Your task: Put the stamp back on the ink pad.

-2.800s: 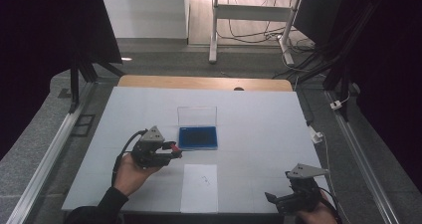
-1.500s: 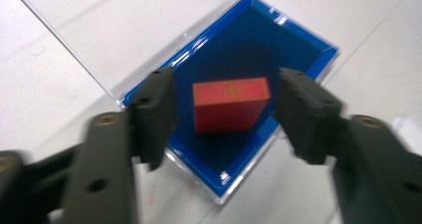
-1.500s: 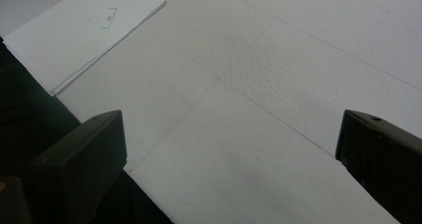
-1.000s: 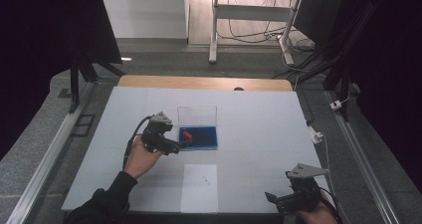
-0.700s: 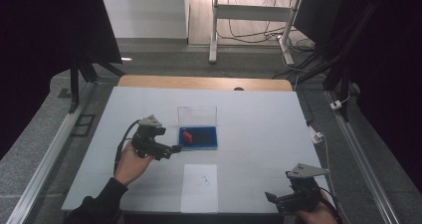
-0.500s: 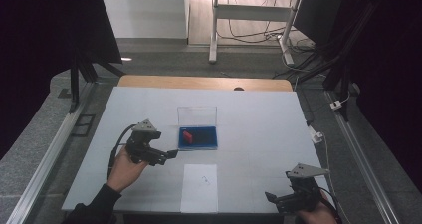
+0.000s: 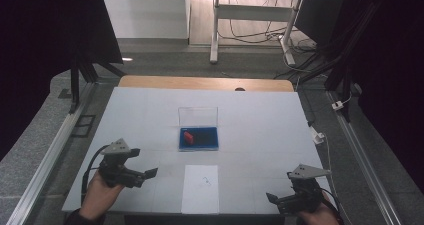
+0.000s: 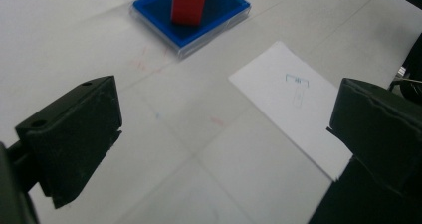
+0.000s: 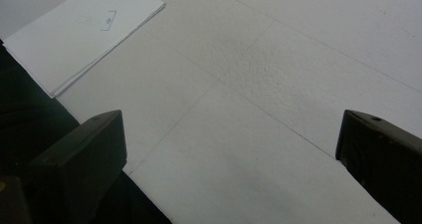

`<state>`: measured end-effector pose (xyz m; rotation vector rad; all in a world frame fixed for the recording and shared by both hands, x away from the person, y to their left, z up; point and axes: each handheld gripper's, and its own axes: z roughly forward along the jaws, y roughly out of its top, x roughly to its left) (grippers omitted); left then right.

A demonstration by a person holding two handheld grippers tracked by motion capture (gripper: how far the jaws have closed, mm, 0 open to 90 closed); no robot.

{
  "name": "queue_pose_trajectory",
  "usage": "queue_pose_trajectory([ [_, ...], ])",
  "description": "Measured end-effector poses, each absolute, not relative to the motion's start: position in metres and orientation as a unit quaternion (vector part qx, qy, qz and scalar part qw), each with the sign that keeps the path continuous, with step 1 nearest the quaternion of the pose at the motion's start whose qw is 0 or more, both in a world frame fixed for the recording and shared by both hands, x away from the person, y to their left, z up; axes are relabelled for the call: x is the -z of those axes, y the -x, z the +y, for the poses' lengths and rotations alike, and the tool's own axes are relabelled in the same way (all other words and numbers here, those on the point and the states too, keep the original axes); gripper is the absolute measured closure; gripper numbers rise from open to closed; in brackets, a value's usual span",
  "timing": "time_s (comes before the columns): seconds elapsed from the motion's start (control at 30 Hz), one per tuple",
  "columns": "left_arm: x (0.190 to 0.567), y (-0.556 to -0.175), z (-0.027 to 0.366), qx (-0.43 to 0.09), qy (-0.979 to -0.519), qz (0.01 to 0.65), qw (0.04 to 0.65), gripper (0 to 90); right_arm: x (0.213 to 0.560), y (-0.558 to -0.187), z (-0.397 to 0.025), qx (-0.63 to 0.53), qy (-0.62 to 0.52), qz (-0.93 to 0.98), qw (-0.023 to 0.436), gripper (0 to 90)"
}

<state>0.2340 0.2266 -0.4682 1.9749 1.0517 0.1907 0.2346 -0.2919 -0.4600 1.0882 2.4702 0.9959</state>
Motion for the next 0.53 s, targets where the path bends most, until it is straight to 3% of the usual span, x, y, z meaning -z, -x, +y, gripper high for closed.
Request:
queue_pose_trajectory([
  [0.27,0.48,-0.198,0.254,-0.102,-0.795,0.454,0.39,0.3,0.46,-0.234,-0.291,-0.342,-0.374,0.852,0.134,0.0],
  [0.53,0.48,-0.193,0.258,-0.104,-0.791,0.468,0.38,1.7,0.46,-0.235,-0.291,-0.341,-0.374,0.852,0.134,0.0],
])
